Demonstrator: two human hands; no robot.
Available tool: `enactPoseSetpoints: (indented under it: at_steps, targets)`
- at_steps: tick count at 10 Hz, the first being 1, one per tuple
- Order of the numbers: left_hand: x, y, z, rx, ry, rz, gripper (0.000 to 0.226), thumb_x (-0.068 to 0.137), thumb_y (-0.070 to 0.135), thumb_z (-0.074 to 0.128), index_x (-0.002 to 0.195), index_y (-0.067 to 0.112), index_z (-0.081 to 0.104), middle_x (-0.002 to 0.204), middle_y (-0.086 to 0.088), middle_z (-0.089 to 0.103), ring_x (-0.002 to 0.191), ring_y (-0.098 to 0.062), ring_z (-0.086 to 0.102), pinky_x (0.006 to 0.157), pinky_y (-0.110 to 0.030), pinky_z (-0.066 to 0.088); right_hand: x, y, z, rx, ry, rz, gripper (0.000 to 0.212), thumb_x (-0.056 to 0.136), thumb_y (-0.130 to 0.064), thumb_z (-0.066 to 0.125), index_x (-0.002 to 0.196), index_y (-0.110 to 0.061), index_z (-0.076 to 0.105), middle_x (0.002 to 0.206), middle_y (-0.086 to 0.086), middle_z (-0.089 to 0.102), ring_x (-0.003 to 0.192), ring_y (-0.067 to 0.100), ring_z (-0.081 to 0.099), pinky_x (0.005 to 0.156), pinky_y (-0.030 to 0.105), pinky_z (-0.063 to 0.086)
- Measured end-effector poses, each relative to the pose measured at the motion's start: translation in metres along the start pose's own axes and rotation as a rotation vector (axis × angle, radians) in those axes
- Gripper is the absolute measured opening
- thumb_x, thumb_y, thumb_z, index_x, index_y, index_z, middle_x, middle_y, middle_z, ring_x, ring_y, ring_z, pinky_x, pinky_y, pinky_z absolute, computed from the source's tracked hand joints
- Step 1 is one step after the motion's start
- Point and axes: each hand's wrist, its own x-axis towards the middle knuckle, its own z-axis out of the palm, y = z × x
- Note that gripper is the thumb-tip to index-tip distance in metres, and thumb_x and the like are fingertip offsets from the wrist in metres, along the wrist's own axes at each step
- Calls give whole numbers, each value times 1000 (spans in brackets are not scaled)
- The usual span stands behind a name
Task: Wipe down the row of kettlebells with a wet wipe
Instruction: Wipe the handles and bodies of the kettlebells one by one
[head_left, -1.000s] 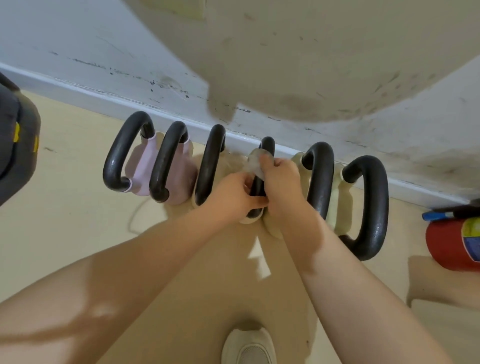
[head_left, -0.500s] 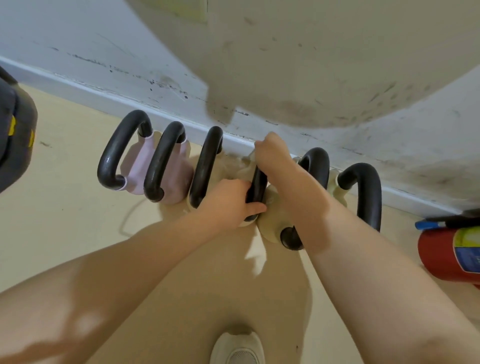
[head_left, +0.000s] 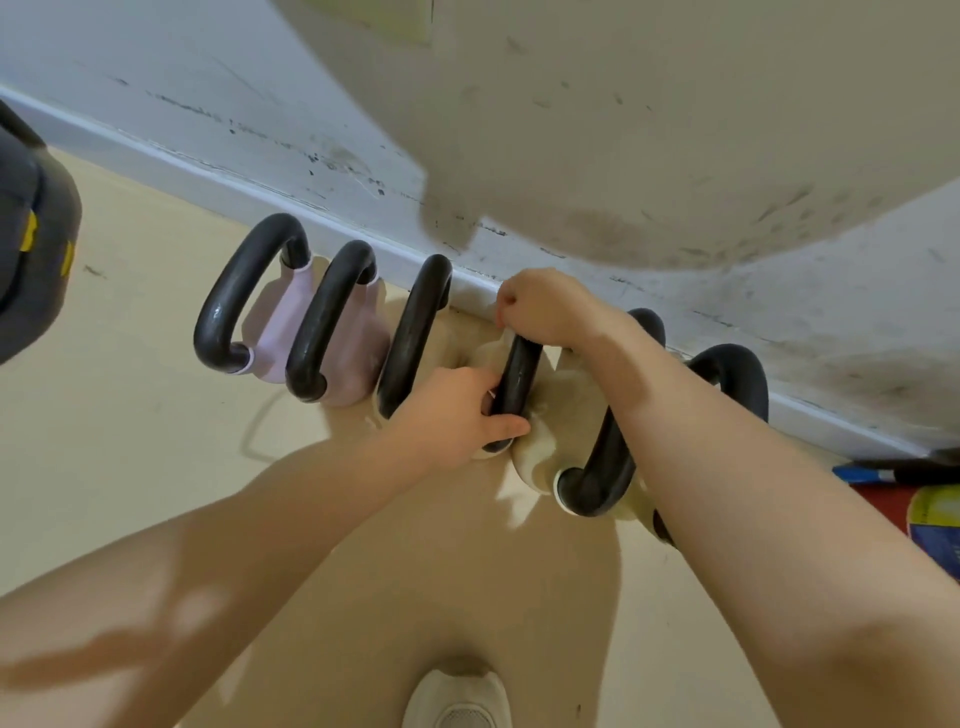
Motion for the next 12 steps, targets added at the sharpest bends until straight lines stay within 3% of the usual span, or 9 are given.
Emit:
enactPoseSetpoints:
  at_steps: [1,2,3,4,7,8,9,11,12]
  targets:
    - [-1,-1,5,-15,30,-10,26,80,34,65,84,10,57,80,-11,67,77,-27,64,75,-44,52,-11,1,7,-149,-2,-144,39,84,-5,38,105,-19,67,101,4,66,95,24,59,80,31,47]
    - [-5,-4,11,-85,92,-26,27,81,35,64,94,13,60,87,-10,68,81,-23,64,79,-42,51,-2,3,5,-20,50,-102,47,90,-3,34,131,-19,49,137,6,48,120,25,50,99,33,43]
    - [-8,-6,14,-175,124,-55,29,81,33,65,104,16,60,92,-7,68,85,-20,64,80,-37,52,-5,1,11,-52,153,-101,39,92,-3,37,130,-7,46,143,10,33,115,28,50,94,34,44]
    - [-13,-5,18,-488,133,-156,32,79,23,69,107,9,61,94,-6,69,84,-17,66,78,-28,52,-23,-4,20,-180,146,-272,35,89,-8,40,123,-8,48,127,9,49,92,25,60,78,33,50]
    - [-18,-10,19,-674,161,-191,32,79,16,70,107,6,59,95,-2,70,82,-10,67,67,-10,48,-53,-12,35,-419,103,-253,26,92,-18,39,69,-23,50,72,-5,55,83,17,49,109,35,20]
    - [-21,-9,23,-631,225,-195,35,78,20,71,109,7,59,99,-1,69,91,-14,65,71,-13,47,-49,9,40,-313,238,-310,28,92,-21,36,81,-17,63,97,1,65,111,26,54,111,37,24]
    - [-25,-7,24,-646,266,-185,27,80,17,69,104,11,58,95,0,67,87,-14,64,65,-9,46,-52,2,56,-4,429,-109,42,94,-21,33,122,1,56,141,20,44,138,35,32,116,48,24]
    - [-26,-3,22,-638,206,-181,24,81,16,67,101,7,58,93,-6,69,79,-12,63,57,-9,44,-44,-16,60,411,493,108,57,92,-5,44,142,8,21,153,22,17,141,37,21,116,47,23]
    - [-26,-1,19,-622,198,-191,19,84,12,63,100,6,55,91,-5,67,78,-13,62,54,-8,42,-55,-35,61,713,531,264,57,92,-4,42,143,-3,18,141,18,39,123,36,45,98,43,40]
